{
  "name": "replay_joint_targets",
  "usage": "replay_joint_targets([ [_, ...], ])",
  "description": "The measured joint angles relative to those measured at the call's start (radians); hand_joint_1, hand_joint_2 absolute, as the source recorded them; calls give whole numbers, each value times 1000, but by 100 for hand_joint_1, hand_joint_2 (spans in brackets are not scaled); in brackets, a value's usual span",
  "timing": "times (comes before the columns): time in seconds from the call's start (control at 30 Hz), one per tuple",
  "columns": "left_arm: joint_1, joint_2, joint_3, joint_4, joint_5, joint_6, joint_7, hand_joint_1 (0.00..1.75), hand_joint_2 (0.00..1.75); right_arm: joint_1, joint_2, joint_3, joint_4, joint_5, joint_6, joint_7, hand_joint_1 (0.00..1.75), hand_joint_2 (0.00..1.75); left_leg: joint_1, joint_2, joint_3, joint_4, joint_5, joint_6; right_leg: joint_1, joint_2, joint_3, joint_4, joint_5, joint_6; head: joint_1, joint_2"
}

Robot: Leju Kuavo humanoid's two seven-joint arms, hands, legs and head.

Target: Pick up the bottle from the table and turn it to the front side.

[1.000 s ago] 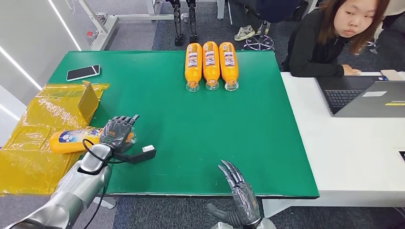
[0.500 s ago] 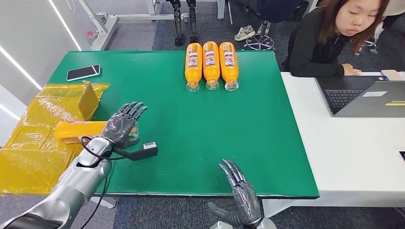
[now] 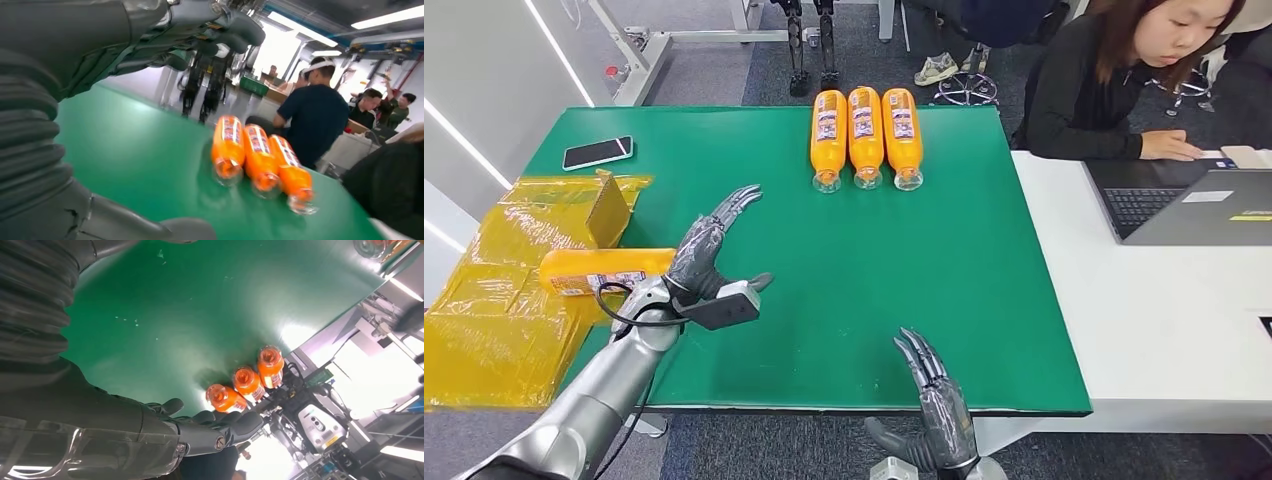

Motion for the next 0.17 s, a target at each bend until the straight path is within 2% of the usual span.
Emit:
replay_joint_targets([
  [0.1, 33, -8, -49, -93, 236, -70, -1, 0, 175, 0, 0, -8, 0, -4, 1, -5, 0, 175, 0, -1, 0, 0, 0, 0, 0, -1, 0, 0, 0, 0, 0, 0],
  [0.17, 49, -18, -71, -130, 320, -106, -1, 0, 175, -2, 0, -12, 1, -13, 0, -16, 0, 175, 0, -1, 0, 0, 0, 0, 0, -1, 1, 0, 0, 0, 0, 0],
])
